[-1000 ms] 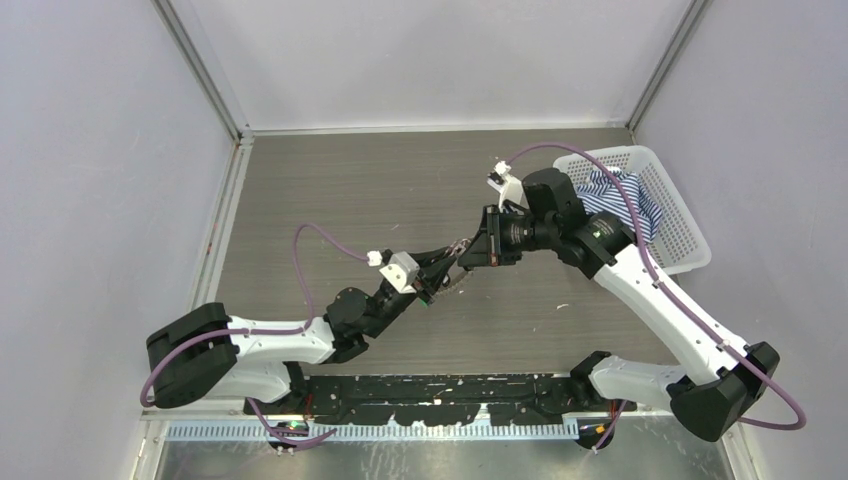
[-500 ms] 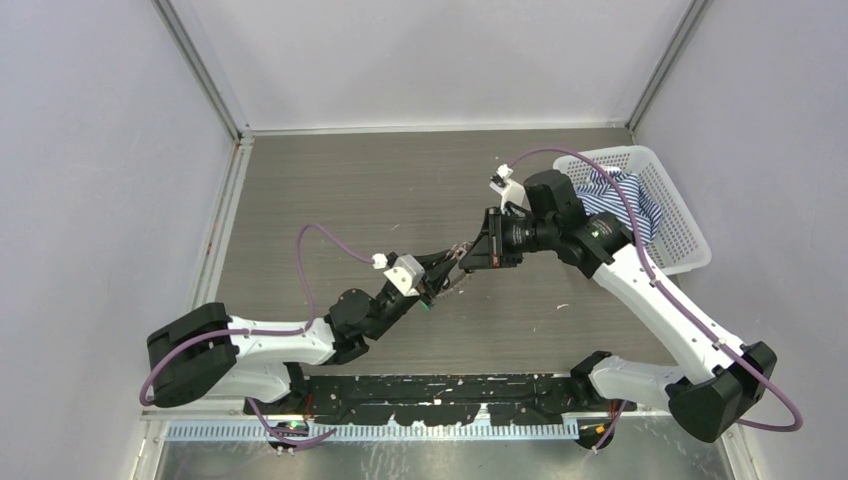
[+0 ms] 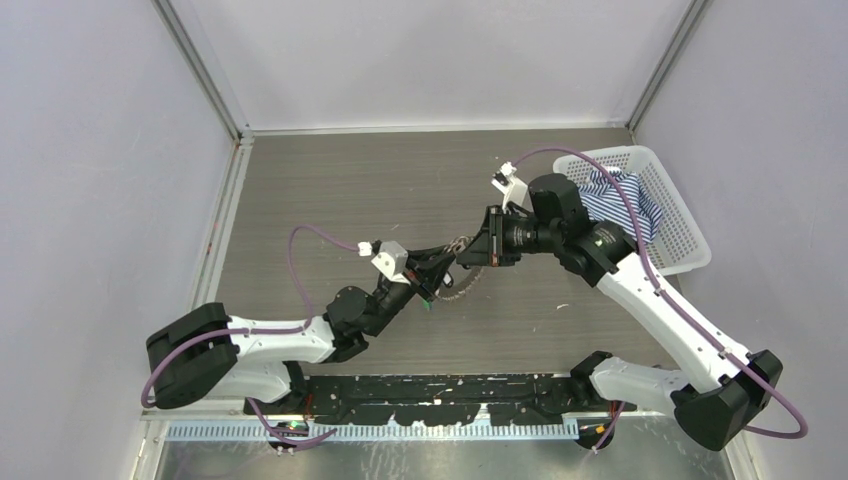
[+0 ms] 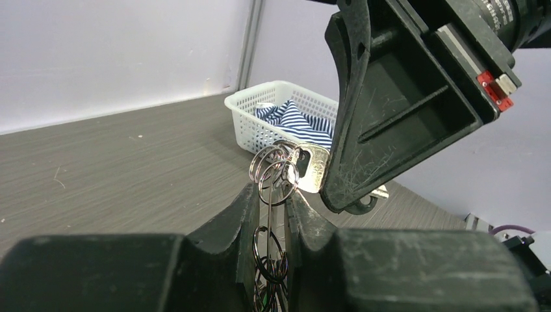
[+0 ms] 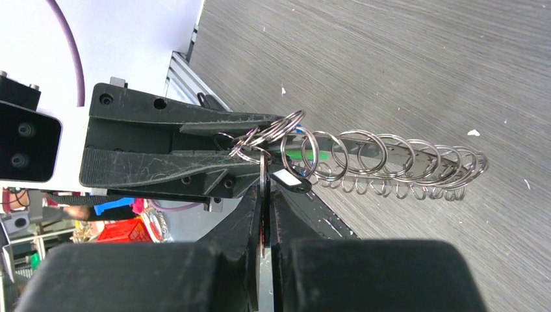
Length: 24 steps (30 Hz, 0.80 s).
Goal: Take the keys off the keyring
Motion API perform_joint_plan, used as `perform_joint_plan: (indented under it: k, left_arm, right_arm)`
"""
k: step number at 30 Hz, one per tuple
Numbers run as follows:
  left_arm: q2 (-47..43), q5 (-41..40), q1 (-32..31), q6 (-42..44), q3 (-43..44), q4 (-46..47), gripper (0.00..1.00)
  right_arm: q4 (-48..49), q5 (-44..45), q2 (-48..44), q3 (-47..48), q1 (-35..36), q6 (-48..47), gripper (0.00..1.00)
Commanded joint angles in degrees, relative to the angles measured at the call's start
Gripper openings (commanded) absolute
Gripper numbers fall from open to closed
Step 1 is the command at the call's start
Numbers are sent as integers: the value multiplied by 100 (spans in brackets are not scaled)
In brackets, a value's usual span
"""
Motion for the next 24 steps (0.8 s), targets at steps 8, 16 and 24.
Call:
perform_joint_plan:
  k: [8,16,24]
  left_arm:
    - [-190,-209,417,-847,315,1332,0]
    - [-517,-289,495,-729,607,454,0]
    - [-740,429,491,-15,420,-767,0]
  right_arm:
    - [-79,1424,-47,-56,972,-476,1]
    - [14,1834,51,25,1714,-728,1]
    - [26,1663,59,432,785,-663,1]
